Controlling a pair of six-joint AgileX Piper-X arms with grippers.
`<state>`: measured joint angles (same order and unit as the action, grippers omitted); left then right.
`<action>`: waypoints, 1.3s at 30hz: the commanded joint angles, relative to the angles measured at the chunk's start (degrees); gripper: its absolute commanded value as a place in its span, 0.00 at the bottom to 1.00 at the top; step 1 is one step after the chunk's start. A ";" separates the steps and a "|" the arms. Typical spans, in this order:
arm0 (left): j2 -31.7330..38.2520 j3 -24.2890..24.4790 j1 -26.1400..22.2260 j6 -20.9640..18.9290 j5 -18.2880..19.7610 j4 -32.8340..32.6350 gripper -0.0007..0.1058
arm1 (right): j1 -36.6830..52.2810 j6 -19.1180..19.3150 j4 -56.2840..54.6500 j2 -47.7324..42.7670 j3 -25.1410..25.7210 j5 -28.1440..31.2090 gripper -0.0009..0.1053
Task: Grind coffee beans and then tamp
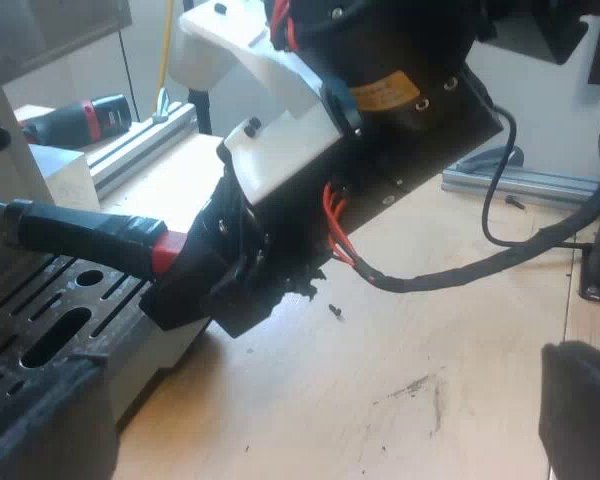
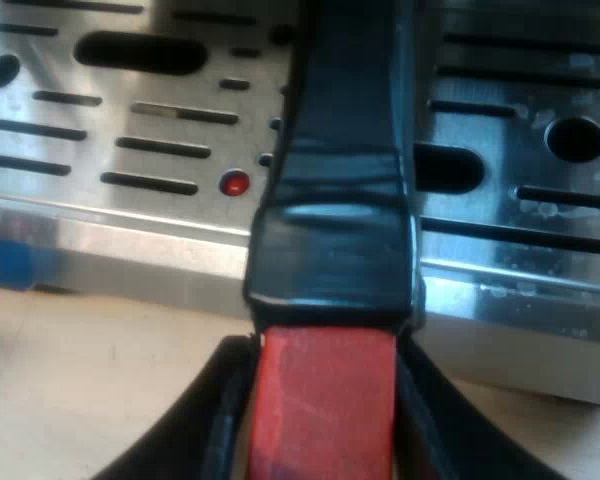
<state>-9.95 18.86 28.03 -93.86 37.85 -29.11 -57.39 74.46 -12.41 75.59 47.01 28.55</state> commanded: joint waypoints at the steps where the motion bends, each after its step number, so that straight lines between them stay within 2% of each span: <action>1: 0.36 0.29 0.29 -0.09 -0.34 0.34 0.83 | 0.10 1.99 1.91 0.03 0.36 -1.81 0.01; 11: 0.36 0.29 0.29 -0.09 -0.45 0.34 0.83 | -0.31 1.99 1.91 0.03 0.36 -1.73 0.01; 13: 0.36 0.29 0.29 -0.09 -0.92 0.34 0.83 | -0.31 1.69 1.91 -0.09 0.36 -1.73 0.01; 16: 0.36 0.29 0.29 -0.09 -3.96 0.34 0.83 | -0.92 0.17 1.55 -0.85 0.36 -2.25 0.01; 22: 0.36 0.29 0.29 -0.09 -4.63 0.34 0.83 | -3.20 0.02 -1.25 -2.92 0.36 0.10 0.01; 27: 0.36 0.29 0.29 -0.09 -4.63 0.34 0.83 | -4.75 -6.14 -3.58 -3.10 0.36 2.46 0.01; 32: 0.36 0.29 0.29 -0.09 -4.63 0.24 0.83 | -7.69 -6.49 -6.62 -3.10 0.36 5.68 0.01; 39: 0.36 0.29 0.29 -0.09 -4.63 0.24 0.83 | -12.05 -9.16 -10.31 -3.10 0.36 9.04 0.01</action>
<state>-9.95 18.86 28.03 -93.86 33.81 -29.35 -69.02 65.06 -23.47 73.17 46.70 35.54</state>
